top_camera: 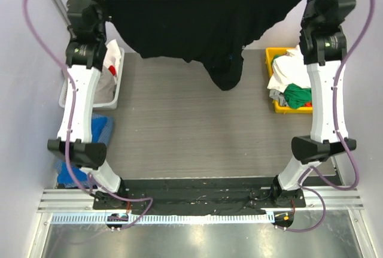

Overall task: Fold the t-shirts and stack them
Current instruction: Flatten out the tshirt

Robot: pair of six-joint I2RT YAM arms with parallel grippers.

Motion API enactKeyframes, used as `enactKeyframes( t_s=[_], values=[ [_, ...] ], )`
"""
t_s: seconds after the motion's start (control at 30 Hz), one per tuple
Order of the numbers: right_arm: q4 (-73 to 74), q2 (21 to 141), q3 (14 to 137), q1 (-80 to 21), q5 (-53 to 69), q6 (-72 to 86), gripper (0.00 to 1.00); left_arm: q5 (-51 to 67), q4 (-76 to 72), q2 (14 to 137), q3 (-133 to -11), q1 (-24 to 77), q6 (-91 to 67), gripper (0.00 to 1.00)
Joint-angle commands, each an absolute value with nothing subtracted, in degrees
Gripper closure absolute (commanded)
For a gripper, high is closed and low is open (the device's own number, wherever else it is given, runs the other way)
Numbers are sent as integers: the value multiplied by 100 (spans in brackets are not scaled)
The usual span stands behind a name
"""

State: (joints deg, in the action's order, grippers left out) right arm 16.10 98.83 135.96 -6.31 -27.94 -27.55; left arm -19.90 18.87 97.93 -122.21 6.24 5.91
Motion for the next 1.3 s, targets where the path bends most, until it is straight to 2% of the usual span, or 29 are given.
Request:
enactKeyframes(
  t_s=[0.0, 0.17, 0.6, 0.8, 1.03, 1.27],
  values=[
    [599, 9229, 13790, -510, -3006, -2786, 99, -2268, 1125, 8949, -12024, 510, 580, 100],
    [361, 9246, 14194, -519, -2804, -3075, 99, -2276, 1073, 8596, -11428, 518, 659, 100],
    [-299, 9193, 14116, -519, -2558, -3498, 99, -2382, 721, 8323, -10345, 518, 694, 100],
    [-457, 9640, 14097, -518, -2733, -3857, 99, -2706, 808, 9122, -11003, 510, 914, 100],
    [-782, 10686, 14861, -501, -2997, -4244, 99, -3313, 1160, 10783, -13119, 501, 1002, 100],
    [-1634, 10750, 14898, -501, -3068, -4150, 99, -3437, 1116, 10767, -13403, 483, 642, 100]
  ],
)
